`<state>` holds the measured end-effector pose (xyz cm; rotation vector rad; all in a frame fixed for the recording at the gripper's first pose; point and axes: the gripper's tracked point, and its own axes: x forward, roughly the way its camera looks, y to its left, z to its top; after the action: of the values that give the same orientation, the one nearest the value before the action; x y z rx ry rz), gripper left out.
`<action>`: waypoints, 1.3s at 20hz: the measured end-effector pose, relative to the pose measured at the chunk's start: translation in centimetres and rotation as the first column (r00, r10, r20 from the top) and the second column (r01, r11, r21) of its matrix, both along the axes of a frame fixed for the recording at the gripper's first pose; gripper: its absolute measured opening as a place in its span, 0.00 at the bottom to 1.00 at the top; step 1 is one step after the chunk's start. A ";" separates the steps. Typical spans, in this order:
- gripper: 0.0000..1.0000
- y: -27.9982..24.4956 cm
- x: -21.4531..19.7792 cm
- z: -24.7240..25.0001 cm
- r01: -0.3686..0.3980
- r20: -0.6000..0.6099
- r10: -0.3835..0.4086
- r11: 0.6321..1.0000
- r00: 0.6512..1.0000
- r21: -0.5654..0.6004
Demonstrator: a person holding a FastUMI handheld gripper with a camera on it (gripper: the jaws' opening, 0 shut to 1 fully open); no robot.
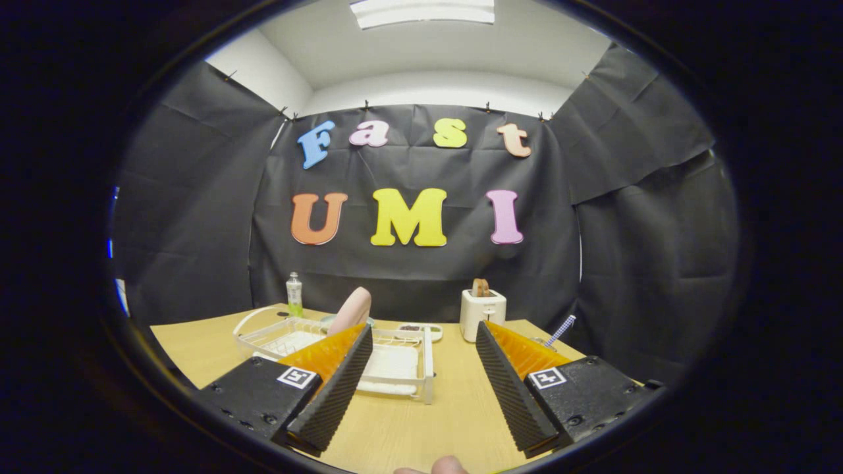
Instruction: Take the plate from the dish rack, then take the spoon from the basket and place it into the plate.
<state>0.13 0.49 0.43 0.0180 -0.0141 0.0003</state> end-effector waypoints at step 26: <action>1.00 4.0 10.8 8.5 -0.218 -0.222 0.223 0.975 0.949 0.047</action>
<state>10.93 4.46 8.97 0.0415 0.2162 0.2223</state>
